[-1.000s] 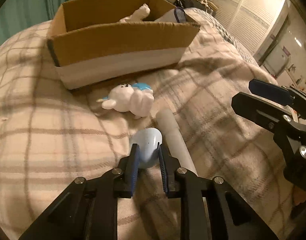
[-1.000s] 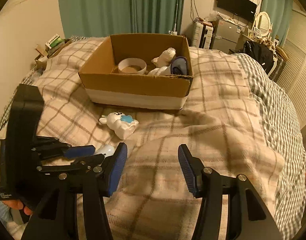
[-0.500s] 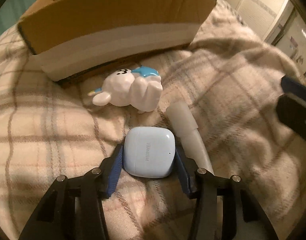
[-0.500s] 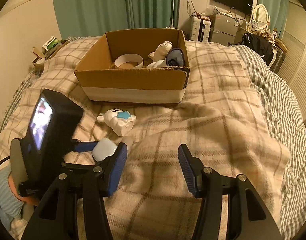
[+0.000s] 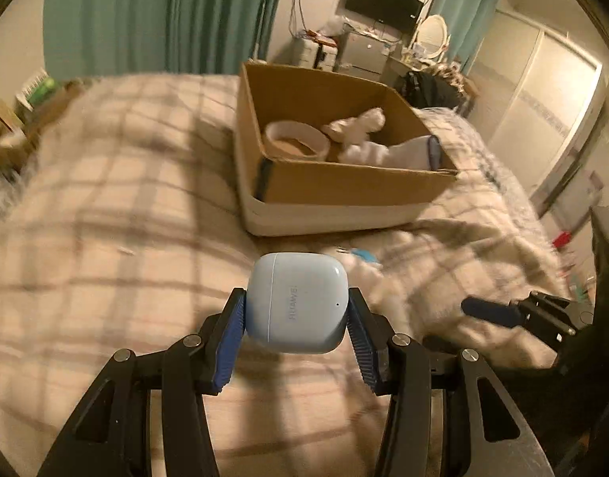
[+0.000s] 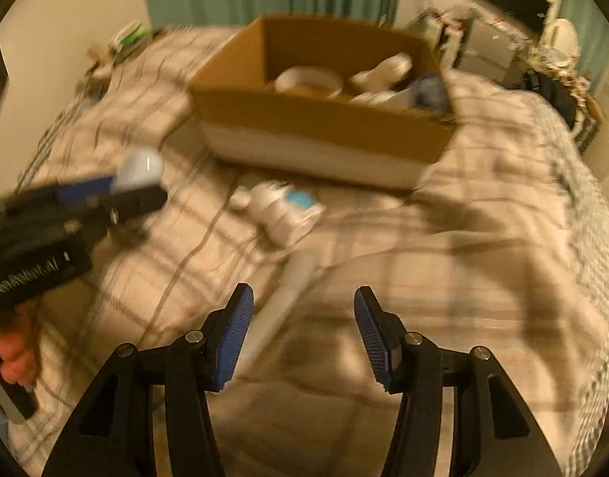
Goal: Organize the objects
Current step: 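Grasp the white tube with the right tool while the left tool holds the case, then carry case and tube into the box and open both tools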
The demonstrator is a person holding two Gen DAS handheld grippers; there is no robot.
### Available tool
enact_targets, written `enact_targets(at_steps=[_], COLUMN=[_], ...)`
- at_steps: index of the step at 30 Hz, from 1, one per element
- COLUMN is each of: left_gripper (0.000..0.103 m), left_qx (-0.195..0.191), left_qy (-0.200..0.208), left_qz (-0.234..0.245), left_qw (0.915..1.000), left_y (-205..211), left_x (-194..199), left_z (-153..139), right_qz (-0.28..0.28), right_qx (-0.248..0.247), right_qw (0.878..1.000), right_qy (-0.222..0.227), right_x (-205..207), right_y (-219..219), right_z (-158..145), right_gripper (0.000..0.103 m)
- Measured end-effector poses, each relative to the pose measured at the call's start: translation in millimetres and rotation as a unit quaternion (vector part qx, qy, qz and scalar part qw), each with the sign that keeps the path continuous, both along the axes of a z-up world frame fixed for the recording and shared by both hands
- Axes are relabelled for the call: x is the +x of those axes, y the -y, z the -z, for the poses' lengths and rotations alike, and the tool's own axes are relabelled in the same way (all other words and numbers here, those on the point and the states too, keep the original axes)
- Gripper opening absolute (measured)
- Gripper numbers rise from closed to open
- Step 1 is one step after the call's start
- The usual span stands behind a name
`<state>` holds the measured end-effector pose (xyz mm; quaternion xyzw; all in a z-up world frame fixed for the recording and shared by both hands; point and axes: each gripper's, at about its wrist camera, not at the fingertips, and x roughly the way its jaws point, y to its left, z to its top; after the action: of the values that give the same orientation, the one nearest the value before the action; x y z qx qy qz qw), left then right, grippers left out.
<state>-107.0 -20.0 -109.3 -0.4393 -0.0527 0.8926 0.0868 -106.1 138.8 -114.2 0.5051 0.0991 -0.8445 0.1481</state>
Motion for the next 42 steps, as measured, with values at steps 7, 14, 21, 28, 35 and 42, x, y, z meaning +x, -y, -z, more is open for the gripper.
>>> enact_targets(at_steps=[7,14,21,28,35,42], left_gripper=[0.050,0.050,0.050,0.050,0.050,0.050], left_qx=[0.024,0.015,-0.035,-0.038,-0.062,-0.069], left_qy=[0.027,0.033,0.025,-0.013,-0.059,-0.073], left_qz=[-0.006,-0.014,-0.006,0.017,0.016,0.012], left_qw=[0.9993,0.9992,0.9991,0.9991,0.9962,0.9949], left_y=[7,7,-7,-18,-30,-42], left_x=[-4,1,11,-5,-61,-130], left_z=[17,18,-2,-48,-90,-97], right_qz=[-0.036,-0.043,-0.046,-0.047,-0.038,-0.025], right_qx=[0.021,0.042,-0.005,-0.056,-0.050,-0.032], right_qw=[0.996,0.998,0.998,0.990,0.984,0.985], right_qy=[0.080,0.034,-0.051,-0.119,-0.167,-0.166], right_x=[-6,9,29,10,-49,-124], right_y=[27,32,18,5,-7,-14], right_z=[51,40,-15,-95,-145,-145], right_gripper=[0.052,0.010,0.009,0.009,0.009,0.009])
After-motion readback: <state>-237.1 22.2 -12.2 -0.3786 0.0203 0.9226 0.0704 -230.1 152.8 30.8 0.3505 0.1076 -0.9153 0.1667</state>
